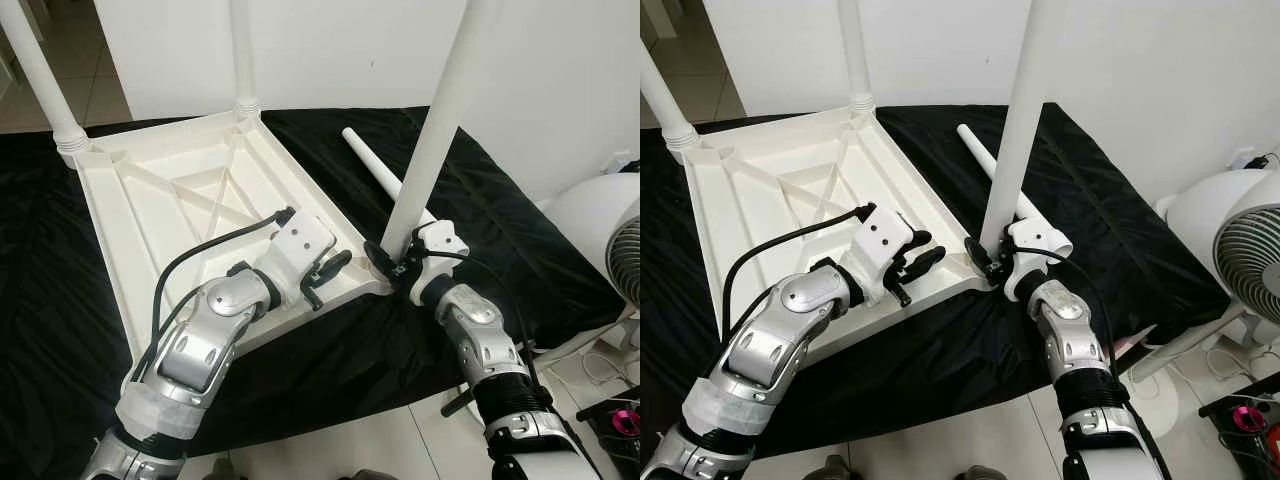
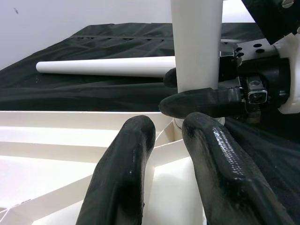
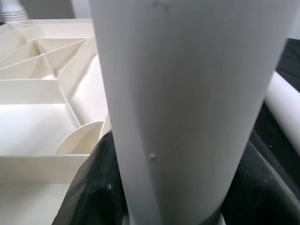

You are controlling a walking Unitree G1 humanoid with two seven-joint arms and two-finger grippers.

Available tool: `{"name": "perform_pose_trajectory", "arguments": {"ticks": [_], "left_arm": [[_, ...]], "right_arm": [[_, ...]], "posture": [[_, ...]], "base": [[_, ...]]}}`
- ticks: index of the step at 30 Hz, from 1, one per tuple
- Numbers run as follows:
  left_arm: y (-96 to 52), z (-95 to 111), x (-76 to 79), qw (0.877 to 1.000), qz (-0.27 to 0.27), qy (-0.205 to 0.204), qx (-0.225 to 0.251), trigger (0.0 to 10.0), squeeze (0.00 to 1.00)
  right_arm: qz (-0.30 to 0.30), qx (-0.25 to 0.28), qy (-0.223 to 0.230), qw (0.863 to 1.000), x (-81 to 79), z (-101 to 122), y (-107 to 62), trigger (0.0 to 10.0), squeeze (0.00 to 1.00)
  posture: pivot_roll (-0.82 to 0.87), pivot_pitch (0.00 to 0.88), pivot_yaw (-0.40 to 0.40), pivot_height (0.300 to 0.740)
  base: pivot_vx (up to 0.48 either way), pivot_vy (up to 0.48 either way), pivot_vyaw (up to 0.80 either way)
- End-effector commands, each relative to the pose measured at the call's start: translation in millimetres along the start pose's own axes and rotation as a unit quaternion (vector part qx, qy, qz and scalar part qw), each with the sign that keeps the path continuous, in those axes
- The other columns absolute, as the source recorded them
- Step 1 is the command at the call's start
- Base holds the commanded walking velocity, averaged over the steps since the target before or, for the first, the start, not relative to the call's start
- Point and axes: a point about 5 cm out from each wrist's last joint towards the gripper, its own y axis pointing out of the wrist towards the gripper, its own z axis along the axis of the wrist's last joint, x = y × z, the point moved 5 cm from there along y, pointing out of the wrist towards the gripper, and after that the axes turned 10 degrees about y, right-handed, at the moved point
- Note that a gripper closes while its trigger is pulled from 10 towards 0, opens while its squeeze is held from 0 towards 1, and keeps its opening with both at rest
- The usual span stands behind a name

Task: Building children table

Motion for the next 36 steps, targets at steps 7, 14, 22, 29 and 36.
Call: {"name": "perform_pose_trajectory", "arguments": {"ticks": [7, 14, 22, 29, 36], "left_arm": [[1.9, -0.3, 4.1, 1.000, -0.008, -0.010, -0.001, 10.0, 0.00], [3.1, 0.2, 4.2, 1.000, -0.006, -0.013, 0.000, 10.0, 0.00], [3.6, 1.1, 3.5, 1.000, -0.001, -0.016, 0.001, 10.0, 0.00], [4.3, 1.9, 0.0, 1.000, 0.004, -0.017, 0.002, 10.0, 0.00], [4.8, 1.9, 0.2, 1.000, 0.004, -0.016, 0.002, 10.0, 0.00]], "right_arm": [[-0.142, -0.024, 0.062, 0.988, -2.8, -21.0, 0.0, 10.0, 0.00], [-0.276, 0.015, 0.101, 0.956, -8.2, -13.5, 0.0, 10.0, 0.00], [-0.243, 0.034, 0.107, 0.963, -26.2, -1.0, 6.9, 10.0, 0.00], [-0.177, 0.077, 0.124, 0.973, -37.6, 16.3, 2.9, 10.0, 1.00], [-0.156, 0.091, 0.112, 0.977, -27.6, 23.0, -3.4, 10.0, 1.00]], "posture": [[-0.05, 0.000, -0.025, 0.740], [-0.05, 0.001, -0.035, 0.740], [-0.06, 0.011, -0.038, 0.740], [-0.06, 0.014, -0.036, 0.740], [-0.06, 0.013, -0.031, 0.740]], "base": [[0.000, 0.000, 0.00], [0.000, 0.000, 0.00], [0.000, 0.000, 0.00], [0.000, 0.000, 0.00], [0.000, 0.000, 0.00]]}}
